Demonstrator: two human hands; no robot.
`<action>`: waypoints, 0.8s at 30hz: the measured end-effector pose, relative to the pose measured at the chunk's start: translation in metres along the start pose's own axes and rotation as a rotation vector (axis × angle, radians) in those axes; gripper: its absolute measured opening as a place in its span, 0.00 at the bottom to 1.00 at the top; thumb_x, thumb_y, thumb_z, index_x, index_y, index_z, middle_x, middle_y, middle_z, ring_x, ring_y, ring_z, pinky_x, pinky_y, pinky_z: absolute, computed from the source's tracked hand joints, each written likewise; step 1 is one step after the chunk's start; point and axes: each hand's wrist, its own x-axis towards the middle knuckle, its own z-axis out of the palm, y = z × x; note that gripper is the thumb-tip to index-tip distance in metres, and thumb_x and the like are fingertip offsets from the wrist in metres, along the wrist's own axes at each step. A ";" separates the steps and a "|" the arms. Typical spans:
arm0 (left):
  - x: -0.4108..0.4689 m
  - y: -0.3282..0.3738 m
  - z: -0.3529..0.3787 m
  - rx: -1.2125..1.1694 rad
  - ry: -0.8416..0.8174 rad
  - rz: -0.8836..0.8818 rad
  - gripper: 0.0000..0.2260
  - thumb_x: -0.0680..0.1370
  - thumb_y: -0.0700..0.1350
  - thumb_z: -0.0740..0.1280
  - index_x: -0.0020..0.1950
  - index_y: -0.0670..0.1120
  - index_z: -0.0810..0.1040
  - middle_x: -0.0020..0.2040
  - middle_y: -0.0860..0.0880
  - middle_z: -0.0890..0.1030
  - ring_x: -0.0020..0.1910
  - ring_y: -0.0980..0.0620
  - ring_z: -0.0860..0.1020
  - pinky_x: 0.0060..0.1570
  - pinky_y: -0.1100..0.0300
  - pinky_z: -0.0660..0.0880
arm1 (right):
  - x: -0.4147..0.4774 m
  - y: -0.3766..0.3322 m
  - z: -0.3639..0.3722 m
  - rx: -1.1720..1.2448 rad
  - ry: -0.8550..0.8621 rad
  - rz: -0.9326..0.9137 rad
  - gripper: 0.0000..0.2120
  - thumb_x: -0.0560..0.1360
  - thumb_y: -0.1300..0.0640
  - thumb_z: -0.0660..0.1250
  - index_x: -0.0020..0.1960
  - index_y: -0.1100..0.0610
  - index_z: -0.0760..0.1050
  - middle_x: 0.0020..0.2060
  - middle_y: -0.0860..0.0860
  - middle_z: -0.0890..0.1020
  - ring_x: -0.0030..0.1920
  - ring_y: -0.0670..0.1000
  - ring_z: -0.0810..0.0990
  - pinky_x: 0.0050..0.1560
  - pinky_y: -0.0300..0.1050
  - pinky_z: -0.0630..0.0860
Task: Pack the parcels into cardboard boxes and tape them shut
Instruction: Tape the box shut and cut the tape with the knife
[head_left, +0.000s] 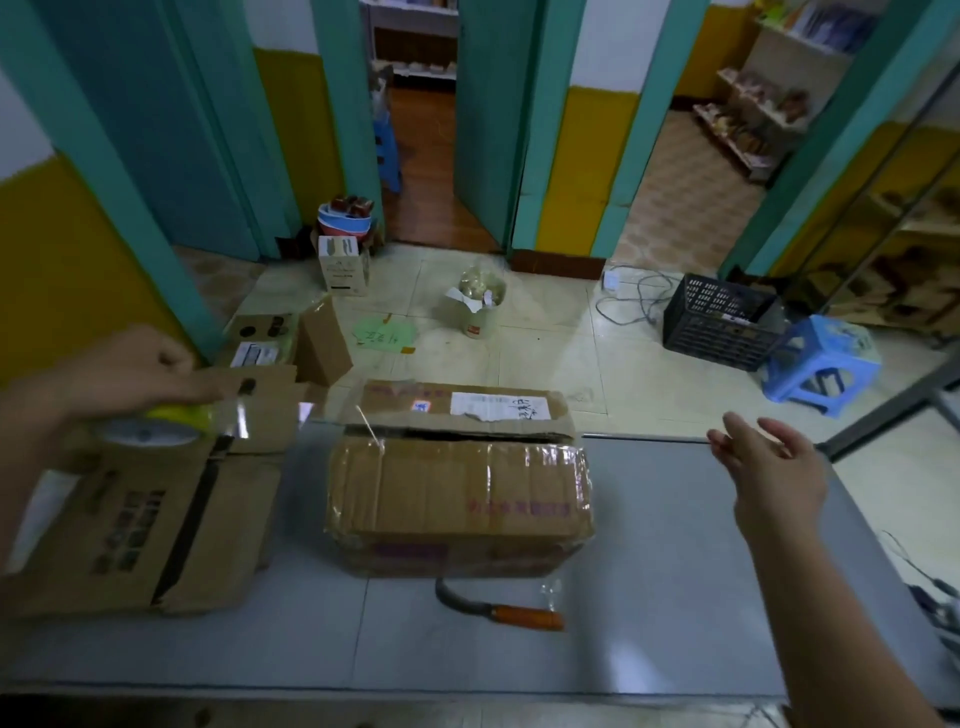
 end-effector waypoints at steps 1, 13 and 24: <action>-0.002 0.008 -0.007 -0.026 -0.012 0.034 0.25 0.71 0.59 0.80 0.28 0.48 0.69 0.27 0.48 0.65 0.29 0.49 0.67 0.38 0.54 0.63 | -0.004 -0.002 0.002 -0.064 -0.095 -0.017 0.17 0.76 0.62 0.77 0.61 0.61 0.75 0.50 0.64 0.82 0.40 0.54 0.88 0.43 0.42 0.84; -0.064 0.117 -0.045 0.145 0.075 0.301 0.24 0.71 0.56 0.80 0.29 0.42 0.73 0.23 0.56 0.66 0.25 0.58 0.66 0.33 0.58 0.60 | -0.142 0.021 0.161 -0.695 -1.005 -0.386 0.06 0.81 0.47 0.69 0.57 0.46 0.80 0.50 0.39 0.83 0.52 0.36 0.80 0.52 0.37 0.78; -0.097 0.128 -0.069 0.315 0.096 0.313 0.24 0.71 0.60 0.78 0.29 0.46 0.72 0.24 0.54 0.66 0.25 0.55 0.64 0.32 0.54 0.63 | -0.149 0.063 0.217 -0.960 -1.296 -0.564 0.30 0.72 0.39 0.76 0.71 0.38 0.69 0.68 0.44 0.73 0.68 0.49 0.71 0.69 0.56 0.73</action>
